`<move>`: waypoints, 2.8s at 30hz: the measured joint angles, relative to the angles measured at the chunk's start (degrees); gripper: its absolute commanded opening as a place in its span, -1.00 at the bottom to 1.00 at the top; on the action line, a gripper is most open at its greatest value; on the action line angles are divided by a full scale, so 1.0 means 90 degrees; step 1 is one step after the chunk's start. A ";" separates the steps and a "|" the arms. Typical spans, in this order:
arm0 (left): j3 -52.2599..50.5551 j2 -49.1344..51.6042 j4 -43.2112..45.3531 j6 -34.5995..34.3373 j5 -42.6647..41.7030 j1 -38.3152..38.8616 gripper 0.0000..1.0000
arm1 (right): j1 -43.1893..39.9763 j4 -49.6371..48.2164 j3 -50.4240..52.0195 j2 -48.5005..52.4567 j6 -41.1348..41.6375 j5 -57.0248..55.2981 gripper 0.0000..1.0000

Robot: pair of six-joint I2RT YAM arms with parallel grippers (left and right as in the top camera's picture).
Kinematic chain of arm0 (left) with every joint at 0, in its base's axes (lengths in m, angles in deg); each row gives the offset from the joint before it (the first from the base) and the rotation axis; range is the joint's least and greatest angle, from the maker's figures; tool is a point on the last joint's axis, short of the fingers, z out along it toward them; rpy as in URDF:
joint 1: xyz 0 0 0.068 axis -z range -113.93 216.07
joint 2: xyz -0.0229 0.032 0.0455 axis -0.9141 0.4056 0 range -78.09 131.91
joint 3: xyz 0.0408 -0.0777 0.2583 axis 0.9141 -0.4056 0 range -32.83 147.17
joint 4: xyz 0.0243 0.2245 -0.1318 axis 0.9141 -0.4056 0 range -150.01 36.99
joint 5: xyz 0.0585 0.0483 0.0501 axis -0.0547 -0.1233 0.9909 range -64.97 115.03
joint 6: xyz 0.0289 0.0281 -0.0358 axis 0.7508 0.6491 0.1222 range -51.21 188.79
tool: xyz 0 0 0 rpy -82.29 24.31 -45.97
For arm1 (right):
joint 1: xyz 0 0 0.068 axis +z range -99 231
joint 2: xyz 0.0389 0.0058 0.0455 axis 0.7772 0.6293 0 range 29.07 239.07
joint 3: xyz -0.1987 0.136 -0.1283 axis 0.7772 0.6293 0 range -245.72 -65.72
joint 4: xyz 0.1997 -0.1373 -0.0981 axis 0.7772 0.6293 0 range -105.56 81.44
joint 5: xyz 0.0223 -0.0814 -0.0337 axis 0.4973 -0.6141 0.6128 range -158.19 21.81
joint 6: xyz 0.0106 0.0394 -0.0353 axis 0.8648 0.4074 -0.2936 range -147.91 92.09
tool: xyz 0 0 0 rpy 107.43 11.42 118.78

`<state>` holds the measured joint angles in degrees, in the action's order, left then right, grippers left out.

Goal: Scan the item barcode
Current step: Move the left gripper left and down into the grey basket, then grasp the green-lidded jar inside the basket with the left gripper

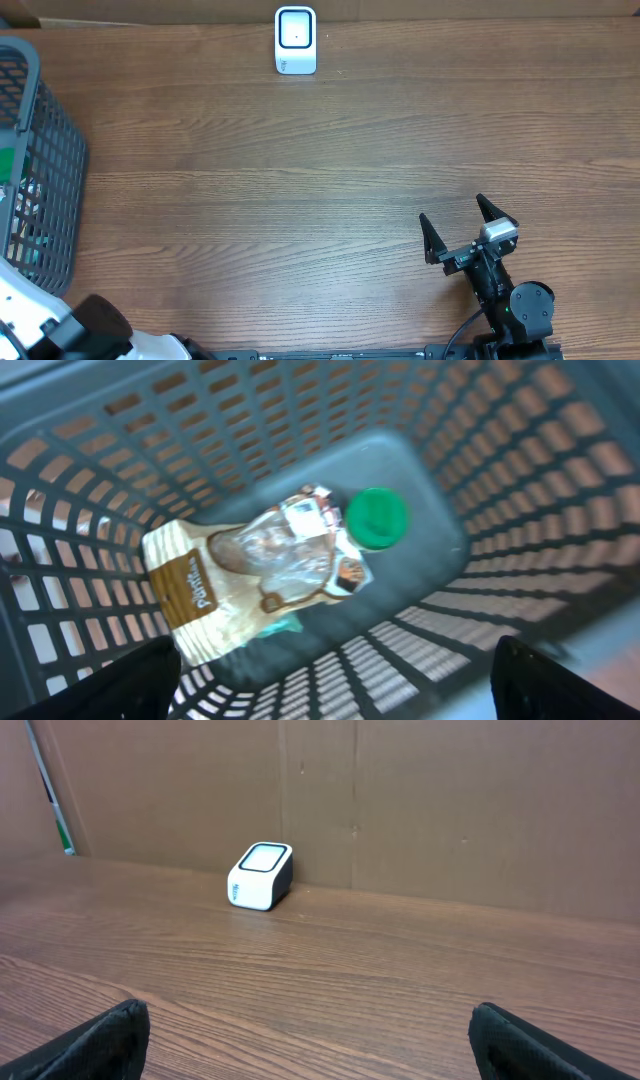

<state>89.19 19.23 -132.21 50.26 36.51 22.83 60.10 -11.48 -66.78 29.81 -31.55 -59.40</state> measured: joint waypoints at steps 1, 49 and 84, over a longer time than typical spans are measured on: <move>-0.0032 0.0083 -0.0005 0.0000 0.0022 -0.0044 0.74 | 0.0000 0.0000 0.0000 0.0000 0.0002 0.0000 1.00; -0.0670 0.3011 -0.0330 0.2040 -0.0821 -0.0945 0.59 | 0.0000 0.0000 0.0000 0.0000 0.0005 0.0000 1.00; -0.1829 0.3011 0.1015 0.2917 -0.0712 -0.0777 0.86 | 0.0000 0.0000 0.0000 0.0000 0.0002 0.0002 1.00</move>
<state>72.73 46.33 -123.08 76.51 30.11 15.83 60.10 -11.48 -66.78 29.81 -31.53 -59.37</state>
